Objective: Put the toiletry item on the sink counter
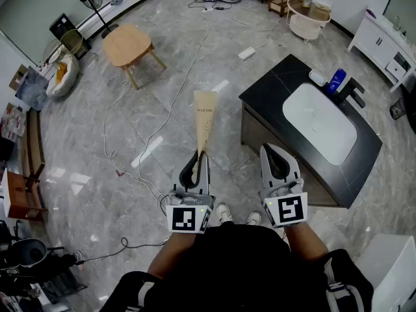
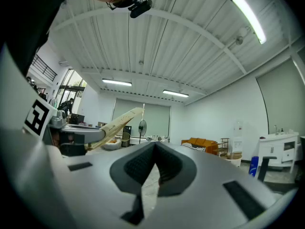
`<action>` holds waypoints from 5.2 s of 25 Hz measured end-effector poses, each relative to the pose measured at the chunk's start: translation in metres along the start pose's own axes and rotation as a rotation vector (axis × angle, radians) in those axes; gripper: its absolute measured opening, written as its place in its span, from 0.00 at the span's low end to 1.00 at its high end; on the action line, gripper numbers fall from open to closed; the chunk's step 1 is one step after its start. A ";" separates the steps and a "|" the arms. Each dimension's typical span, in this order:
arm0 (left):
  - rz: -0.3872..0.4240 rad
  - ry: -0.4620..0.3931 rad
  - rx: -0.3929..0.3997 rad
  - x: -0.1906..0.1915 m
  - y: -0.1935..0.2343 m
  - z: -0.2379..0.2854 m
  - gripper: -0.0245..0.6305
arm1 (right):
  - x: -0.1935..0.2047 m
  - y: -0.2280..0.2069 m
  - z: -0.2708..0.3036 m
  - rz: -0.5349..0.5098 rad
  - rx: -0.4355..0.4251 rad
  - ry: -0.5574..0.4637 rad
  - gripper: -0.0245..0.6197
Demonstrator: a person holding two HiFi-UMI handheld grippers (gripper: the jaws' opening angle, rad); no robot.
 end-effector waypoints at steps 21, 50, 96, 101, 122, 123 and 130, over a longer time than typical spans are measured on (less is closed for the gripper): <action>-0.003 0.008 0.139 0.014 0.029 0.038 0.10 | 0.003 0.007 0.042 0.049 0.076 -0.032 0.05; -0.025 0.017 0.361 0.057 -0.095 0.303 0.10 | 0.031 -0.237 0.090 0.059 0.283 0.012 0.05; 0.172 0.526 0.737 0.273 -0.217 0.471 0.10 | 0.119 -0.339 0.097 0.213 0.637 0.287 0.05; 0.217 0.628 0.708 0.314 -0.220 0.466 0.10 | 0.122 -0.340 0.086 0.225 0.658 0.298 0.05; 0.205 0.611 0.646 0.298 -0.221 0.464 0.38 | 0.109 -0.334 0.074 0.195 0.666 0.256 0.05; 0.188 0.583 0.643 0.284 -0.219 0.466 0.38 | 0.107 -0.334 0.076 0.191 0.658 0.248 0.05; 0.055 0.420 0.641 0.195 -0.207 0.469 0.35 | 0.096 -0.332 0.086 0.120 0.638 0.180 0.05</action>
Point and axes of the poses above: the fingertips, and each gripper's own axes: z forward along the fingers, y to its left, x out of its underside, the point moved 6 cm from there along -z, backward along the fingers, and after that the axes turned 14 degrees about -x, right-handed, at the moved point
